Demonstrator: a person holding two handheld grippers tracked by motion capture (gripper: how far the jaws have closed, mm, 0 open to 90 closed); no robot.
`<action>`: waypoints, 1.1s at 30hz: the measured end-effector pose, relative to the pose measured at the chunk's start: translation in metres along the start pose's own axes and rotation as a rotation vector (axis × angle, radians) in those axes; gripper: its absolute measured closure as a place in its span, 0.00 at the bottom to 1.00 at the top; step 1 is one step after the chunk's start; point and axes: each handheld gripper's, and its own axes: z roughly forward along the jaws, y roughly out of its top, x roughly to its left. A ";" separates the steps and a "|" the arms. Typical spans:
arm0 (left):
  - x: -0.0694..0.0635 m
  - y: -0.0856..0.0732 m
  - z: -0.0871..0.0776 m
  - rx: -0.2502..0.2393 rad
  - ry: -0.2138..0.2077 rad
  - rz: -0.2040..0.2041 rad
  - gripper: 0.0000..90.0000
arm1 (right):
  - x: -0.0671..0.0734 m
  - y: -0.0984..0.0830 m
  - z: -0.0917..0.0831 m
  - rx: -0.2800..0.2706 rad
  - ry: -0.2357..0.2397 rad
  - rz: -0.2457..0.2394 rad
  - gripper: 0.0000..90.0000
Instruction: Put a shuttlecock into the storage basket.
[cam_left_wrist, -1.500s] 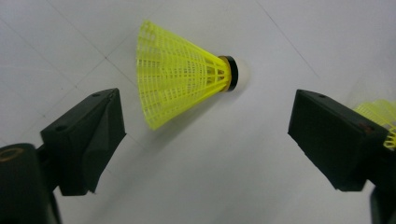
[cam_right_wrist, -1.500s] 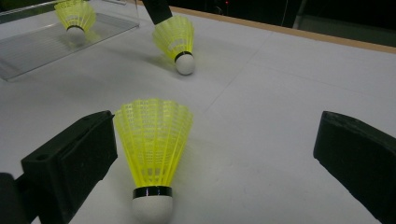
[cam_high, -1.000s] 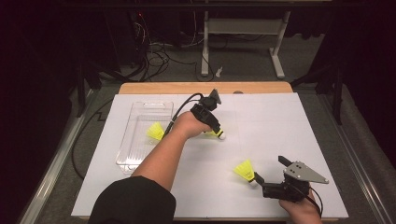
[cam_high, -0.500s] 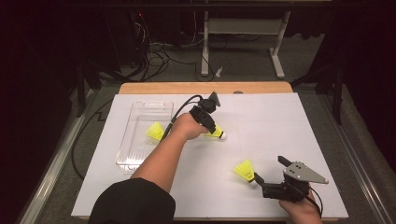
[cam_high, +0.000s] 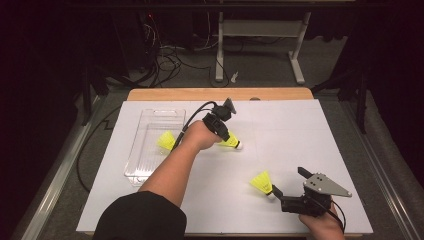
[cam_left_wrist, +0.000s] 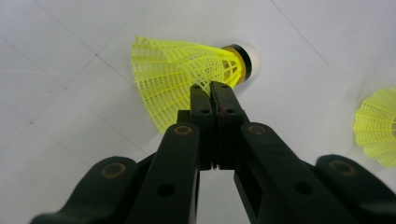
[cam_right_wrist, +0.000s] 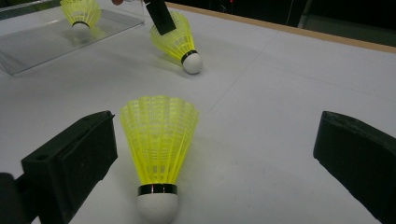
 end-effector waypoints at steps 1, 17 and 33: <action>-0.001 0.000 -0.001 0.003 0.004 0.004 0.99 | 0.000 0.000 0.000 0.001 0.000 -0.001 0.00; -0.010 -0.006 -0.012 0.003 0.006 0.026 1.00 | 0.001 0.001 -0.001 -0.003 0.000 -0.006 0.00; -0.030 -0.024 -0.045 0.024 0.029 0.072 1.00 | 0.001 0.002 0.001 -0.002 0.003 -0.014 0.00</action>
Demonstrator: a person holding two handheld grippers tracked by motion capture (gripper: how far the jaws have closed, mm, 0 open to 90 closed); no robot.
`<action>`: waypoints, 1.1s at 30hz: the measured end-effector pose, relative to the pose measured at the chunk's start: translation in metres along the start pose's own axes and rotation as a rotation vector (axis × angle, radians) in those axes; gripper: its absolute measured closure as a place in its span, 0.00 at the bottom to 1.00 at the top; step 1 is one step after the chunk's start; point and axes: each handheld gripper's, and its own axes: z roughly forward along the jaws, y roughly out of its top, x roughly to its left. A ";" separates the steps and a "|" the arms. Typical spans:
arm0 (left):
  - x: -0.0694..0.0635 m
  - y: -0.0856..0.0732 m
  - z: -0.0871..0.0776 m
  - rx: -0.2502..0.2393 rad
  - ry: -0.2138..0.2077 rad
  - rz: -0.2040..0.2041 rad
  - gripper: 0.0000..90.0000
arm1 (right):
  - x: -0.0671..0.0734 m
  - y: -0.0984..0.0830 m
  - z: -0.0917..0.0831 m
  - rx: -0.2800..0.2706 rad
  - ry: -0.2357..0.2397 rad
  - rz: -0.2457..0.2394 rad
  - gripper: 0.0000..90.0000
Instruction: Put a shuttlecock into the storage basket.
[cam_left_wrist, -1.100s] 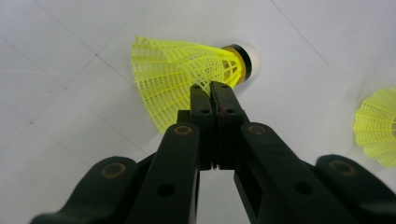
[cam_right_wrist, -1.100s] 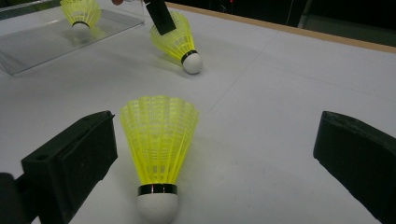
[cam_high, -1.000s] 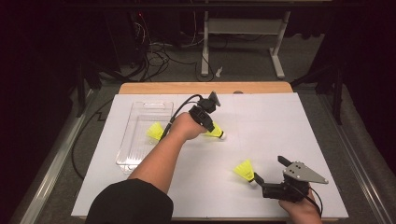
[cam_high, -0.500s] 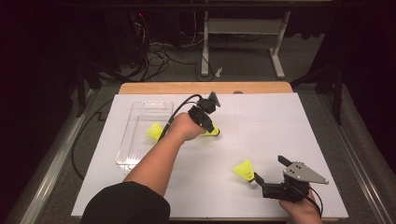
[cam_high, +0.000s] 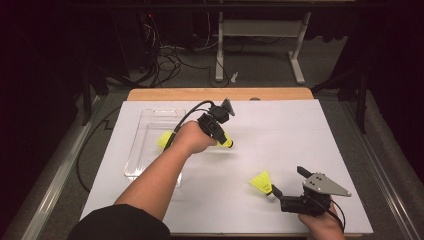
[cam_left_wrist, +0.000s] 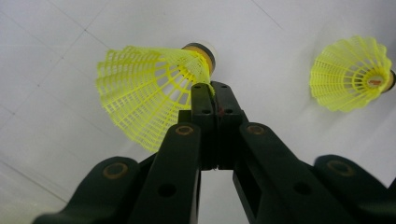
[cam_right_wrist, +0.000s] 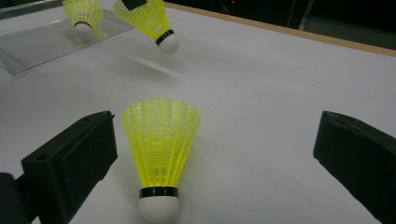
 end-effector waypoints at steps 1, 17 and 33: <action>-0.001 -0.002 -0.001 -0.001 -0.001 -0.004 1.00 | 0.000 0.000 0.000 0.001 0.001 -0.001 0.00; -0.010 -0.025 -0.014 0.007 -0.011 0.014 1.00 | 0.002 0.001 0.000 0.000 0.000 -0.006 0.00; -0.017 -0.039 -0.030 -0.009 -0.014 0.041 1.00 | 0.003 0.001 0.001 0.006 0.002 -0.008 0.00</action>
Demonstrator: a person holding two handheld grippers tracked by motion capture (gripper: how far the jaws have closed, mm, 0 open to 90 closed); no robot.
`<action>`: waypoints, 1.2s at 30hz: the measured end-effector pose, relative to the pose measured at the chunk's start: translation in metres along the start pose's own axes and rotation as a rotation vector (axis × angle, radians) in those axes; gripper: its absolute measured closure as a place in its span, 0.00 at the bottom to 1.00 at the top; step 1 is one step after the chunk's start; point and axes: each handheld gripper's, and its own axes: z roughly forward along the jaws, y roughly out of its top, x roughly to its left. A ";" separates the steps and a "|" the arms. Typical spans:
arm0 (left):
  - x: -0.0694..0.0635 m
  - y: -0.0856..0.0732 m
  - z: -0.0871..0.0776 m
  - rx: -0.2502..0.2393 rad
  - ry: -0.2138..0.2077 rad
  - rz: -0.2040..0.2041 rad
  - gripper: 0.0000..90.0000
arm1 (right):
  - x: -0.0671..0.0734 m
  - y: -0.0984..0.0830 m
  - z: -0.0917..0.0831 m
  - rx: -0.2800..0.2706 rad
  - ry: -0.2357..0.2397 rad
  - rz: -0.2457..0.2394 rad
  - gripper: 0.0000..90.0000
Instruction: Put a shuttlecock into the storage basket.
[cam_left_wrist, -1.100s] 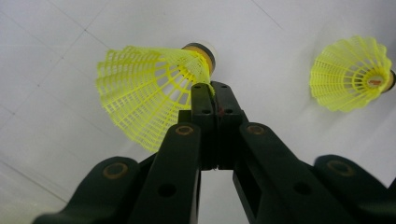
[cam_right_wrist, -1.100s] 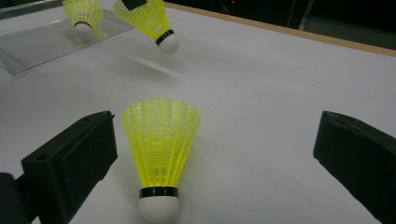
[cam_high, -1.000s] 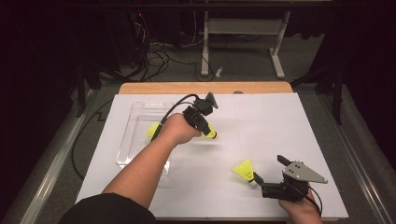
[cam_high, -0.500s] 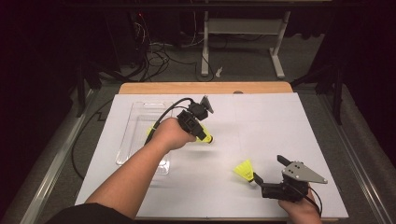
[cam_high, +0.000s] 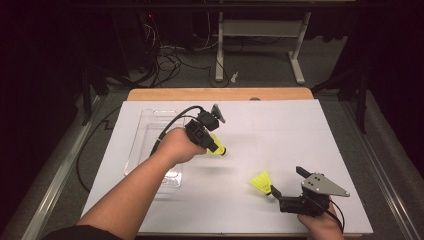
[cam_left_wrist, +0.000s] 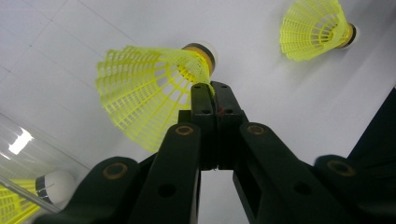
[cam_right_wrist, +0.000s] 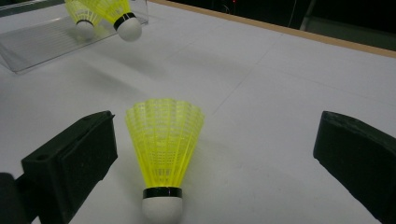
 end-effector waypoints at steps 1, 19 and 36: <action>0.000 -0.001 -0.002 -0.002 0.002 0.000 1.00 | 0.000 0.000 0.000 0.001 0.000 -0.001 0.00; 0.015 -0.029 -0.039 -0.030 0.044 -0.046 1.00 | 0.001 -0.001 0.003 0.011 0.010 -0.003 0.00; 0.032 -0.048 -0.056 -0.058 0.070 -0.100 1.00 | 0.000 -0.001 0.002 0.009 0.008 0.003 0.00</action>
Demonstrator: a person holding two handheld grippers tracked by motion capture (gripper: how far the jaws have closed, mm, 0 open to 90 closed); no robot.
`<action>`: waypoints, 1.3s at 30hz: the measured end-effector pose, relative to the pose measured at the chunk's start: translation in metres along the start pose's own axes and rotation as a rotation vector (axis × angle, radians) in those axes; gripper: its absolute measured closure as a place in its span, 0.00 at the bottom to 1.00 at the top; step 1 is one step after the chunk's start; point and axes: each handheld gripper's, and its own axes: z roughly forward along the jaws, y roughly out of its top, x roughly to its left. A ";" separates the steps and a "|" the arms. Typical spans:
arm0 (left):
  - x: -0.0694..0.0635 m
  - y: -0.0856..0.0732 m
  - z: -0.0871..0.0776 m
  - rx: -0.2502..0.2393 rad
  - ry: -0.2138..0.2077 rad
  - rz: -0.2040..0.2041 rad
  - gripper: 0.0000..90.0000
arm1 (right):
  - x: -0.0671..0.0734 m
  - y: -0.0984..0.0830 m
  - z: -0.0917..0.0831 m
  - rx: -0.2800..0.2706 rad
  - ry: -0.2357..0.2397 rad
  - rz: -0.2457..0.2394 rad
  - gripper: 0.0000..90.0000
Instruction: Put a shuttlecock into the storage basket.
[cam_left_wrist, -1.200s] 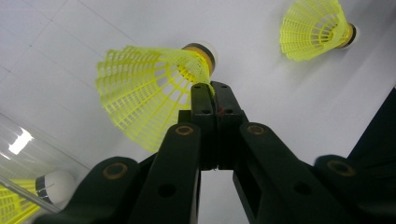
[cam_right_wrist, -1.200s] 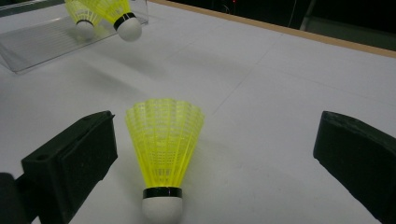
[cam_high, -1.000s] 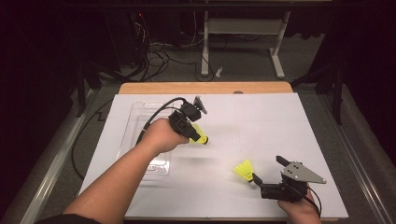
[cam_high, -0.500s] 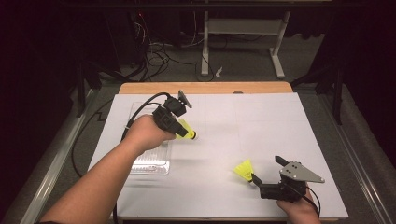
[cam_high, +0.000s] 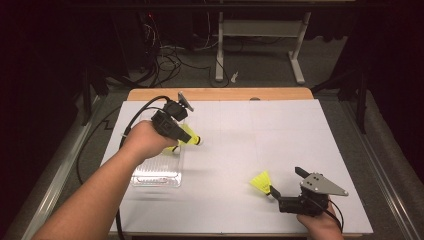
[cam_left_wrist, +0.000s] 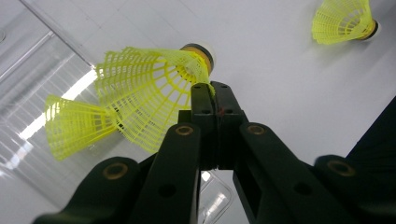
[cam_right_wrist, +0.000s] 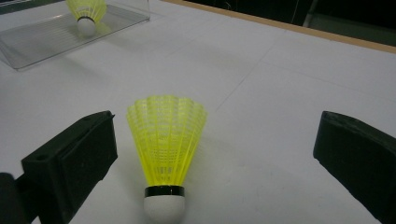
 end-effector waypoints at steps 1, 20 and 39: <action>0.001 -0.001 -0.001 0.000 0.004 -0.003 1.00 | 0.000 0.000 0.000 0.001 -0.001 0.000 0.00; 0.029 -0.022 -0.023 -0.007 0.060 -0.094 1.00 | 0.001 0.000 0.001 0.005 0.003 -0.006 0.00; 0.066 -0.046 -0.028 -0.010 0.126 -0.201 1.00 | 0.001 0.000 0.002 0.007 0.005 -0.010 0.00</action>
